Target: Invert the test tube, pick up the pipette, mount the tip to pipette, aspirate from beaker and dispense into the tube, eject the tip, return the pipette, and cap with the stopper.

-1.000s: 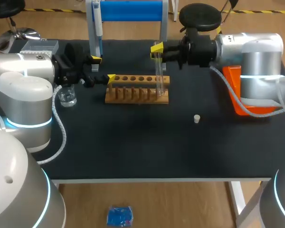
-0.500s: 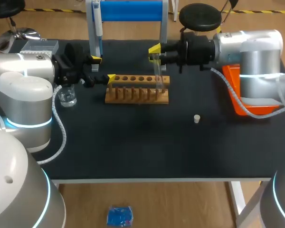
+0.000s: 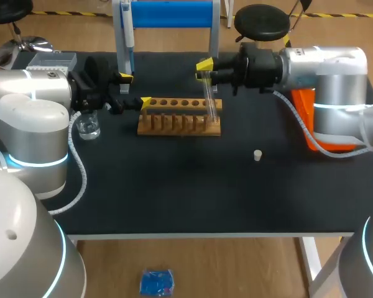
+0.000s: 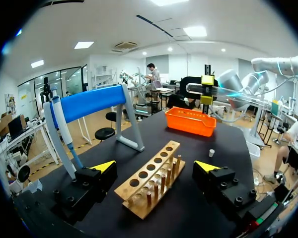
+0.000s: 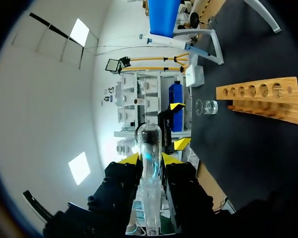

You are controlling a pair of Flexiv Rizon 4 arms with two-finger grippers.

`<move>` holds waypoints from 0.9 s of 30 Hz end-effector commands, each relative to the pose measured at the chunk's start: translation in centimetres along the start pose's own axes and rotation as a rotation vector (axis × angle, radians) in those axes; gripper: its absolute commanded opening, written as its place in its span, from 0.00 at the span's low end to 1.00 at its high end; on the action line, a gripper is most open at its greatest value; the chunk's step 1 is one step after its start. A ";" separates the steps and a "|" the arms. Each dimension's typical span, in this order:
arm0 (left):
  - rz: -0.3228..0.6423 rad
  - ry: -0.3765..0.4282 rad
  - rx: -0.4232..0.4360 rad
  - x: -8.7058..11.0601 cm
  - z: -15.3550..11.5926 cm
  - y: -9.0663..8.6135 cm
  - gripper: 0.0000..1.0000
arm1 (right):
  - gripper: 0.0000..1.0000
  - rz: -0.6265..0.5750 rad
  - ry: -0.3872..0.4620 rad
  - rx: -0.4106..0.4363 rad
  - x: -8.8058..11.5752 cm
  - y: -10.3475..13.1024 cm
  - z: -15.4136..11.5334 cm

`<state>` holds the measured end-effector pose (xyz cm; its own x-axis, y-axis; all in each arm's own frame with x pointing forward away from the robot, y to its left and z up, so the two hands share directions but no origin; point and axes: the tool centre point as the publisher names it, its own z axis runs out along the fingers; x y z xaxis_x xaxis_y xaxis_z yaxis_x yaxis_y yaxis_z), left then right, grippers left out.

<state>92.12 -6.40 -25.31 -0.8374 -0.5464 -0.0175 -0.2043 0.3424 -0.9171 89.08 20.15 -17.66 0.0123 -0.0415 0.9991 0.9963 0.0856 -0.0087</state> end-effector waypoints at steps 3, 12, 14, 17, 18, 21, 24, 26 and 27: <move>0.000 -0.002 0.002 0.1 0.0 0.1 1.00 | 0.00 0.001 -0.013 0.010 -0.2 0.3 -0.2; 0.000 -0.002 0.002 0.1 0.0 0.1 1.00 | 0.00 -0.007 -0.011 0.006 -0.2 0.3 -0.2; 0.000 -0.002 0.002 0.1 0.0 0.1 1.00 | 0.00 -0.007 -0.011 0.006 -0.2 0.3 -0.2; 0.000 -0.002 0.002 0.1 0.0 0.1 1.00 | 0.00 -0.007 -0.011 0.006 -0.2 0.3 -0.2; 0.000 -0.002 0.002 0.1 0.0 0.1 1.00 | 0.00 -0.007 -0.011 0.006 -0.2 0.3 -0.2; 0.000 -0.002 0.002 0.1 0.0 0.1 1.00 | 0.00 -0.007 -0.011 0.006 -0.2 0.3 -0.2; 0.000 -0.002 0.002 0.1 0.0 0.1 1.00 | 0.00 -0.007 -0.011 0.006 -0.2 0.3 -0.2; 0.073 -0.010 0.031 0.4 0.0 -0.1 1.00 | 0.00 -0.007 -0.011 0.006 -0.2 0.3 -0.2; 0.135 -0.008 0.063 0.8 0.1 -0.3 1.00 | 0.00 -0.007 -0.011 0.006 -0.2 0.3 -0.2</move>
<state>92.05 -6.65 -25.06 -0.8456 -0.5316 -0.0479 -0.1739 0.3593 -0.9169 89.40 20.11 -17.93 0.0053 -0.0330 0.9994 0.9960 0.0892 -0.0023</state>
